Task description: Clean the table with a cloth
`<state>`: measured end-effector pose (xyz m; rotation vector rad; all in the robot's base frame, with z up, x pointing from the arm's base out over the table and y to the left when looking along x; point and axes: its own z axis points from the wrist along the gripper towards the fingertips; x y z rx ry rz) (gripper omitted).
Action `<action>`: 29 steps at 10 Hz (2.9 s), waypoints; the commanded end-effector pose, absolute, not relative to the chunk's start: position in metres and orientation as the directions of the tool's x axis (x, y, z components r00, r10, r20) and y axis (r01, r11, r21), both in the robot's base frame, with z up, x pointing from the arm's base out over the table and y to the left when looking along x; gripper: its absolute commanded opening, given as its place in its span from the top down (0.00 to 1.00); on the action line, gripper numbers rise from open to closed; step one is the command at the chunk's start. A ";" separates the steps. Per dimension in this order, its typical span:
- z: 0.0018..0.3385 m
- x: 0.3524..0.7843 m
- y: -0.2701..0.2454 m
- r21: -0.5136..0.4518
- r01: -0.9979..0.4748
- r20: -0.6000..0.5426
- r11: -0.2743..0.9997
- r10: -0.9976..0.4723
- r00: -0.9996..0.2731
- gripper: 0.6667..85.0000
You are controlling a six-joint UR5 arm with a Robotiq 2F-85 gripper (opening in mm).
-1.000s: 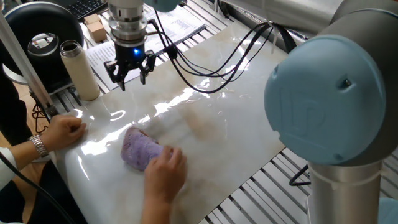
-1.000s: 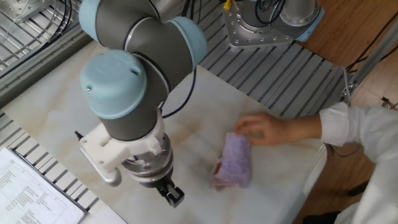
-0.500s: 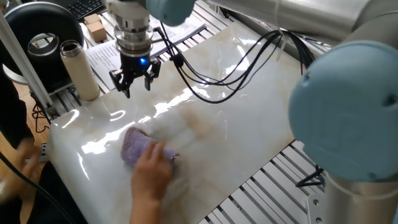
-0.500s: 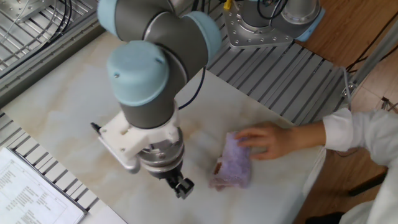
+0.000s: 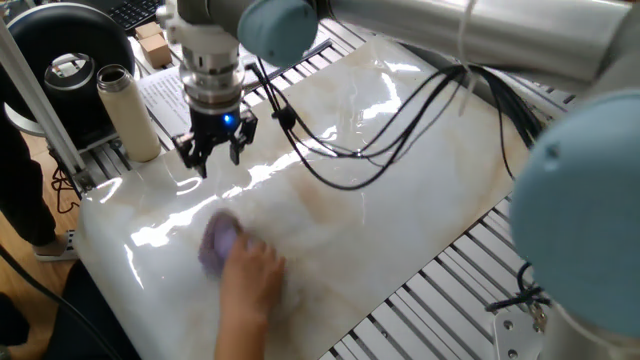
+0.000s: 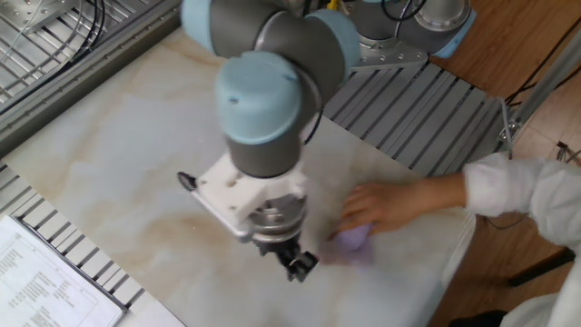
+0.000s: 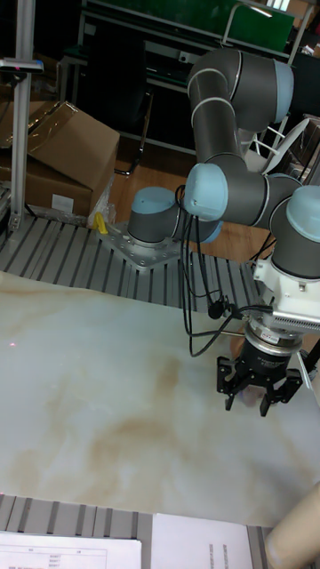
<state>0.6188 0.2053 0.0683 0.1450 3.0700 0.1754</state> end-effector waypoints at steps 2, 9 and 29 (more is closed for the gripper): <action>0.069 0.596 0.223 0.146 0.020 -0.047 0.989 0.027 -0.999 0.32; 0.066 0.550 0.210 0.122 0.029 -0.065 0.992 0.037 -0.997 0.31; 0.067 0.477 0.085 0.075 -0.226 -0.039 0.971 -0.224 -0.974 0.24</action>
